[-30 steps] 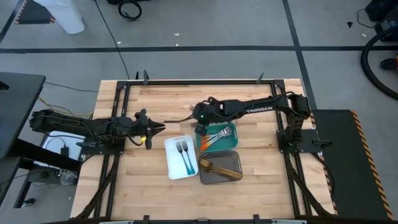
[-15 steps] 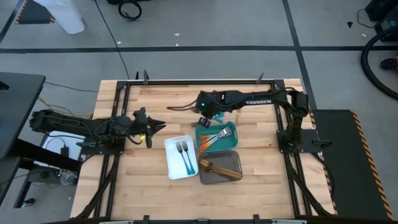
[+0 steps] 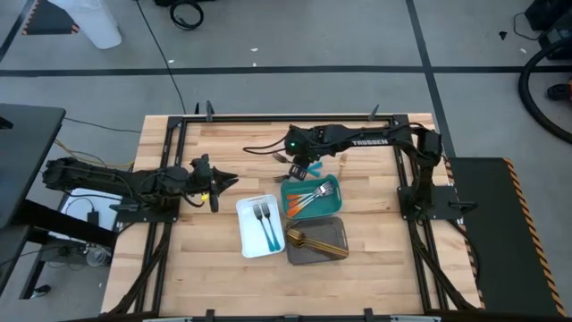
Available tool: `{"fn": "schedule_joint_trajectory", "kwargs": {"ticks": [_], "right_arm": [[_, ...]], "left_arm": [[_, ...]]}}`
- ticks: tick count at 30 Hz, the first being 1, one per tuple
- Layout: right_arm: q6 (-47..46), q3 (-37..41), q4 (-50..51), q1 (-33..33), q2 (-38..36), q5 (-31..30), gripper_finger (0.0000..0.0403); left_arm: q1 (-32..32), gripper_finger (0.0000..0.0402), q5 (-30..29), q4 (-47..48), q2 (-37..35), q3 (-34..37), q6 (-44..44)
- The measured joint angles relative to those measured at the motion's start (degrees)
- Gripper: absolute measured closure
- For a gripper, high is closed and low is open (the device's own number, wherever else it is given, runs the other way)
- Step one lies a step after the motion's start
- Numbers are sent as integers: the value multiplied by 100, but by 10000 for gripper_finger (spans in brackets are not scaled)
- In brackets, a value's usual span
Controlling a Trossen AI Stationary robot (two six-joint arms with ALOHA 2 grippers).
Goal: Sort silverware by color (type)
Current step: Put the blue fork into the white bin
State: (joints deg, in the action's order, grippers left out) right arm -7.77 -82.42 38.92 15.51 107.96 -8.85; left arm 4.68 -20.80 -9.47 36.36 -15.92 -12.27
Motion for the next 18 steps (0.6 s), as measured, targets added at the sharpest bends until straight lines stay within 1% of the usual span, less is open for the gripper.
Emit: {"fn": "schedule_joint_trajectory", "kwargs": {"ticks": [4,7,18], "right_arm": [[2,10,69,7,81,124,254],[4,3,12,7,70,123,238],[29,3,214,44,56,121,233]], "left_arm": [[1,331,0,2,0,0,0],[1,331,0,39,0,0,-2],[1,331,2,120,0,0,-7]]}}
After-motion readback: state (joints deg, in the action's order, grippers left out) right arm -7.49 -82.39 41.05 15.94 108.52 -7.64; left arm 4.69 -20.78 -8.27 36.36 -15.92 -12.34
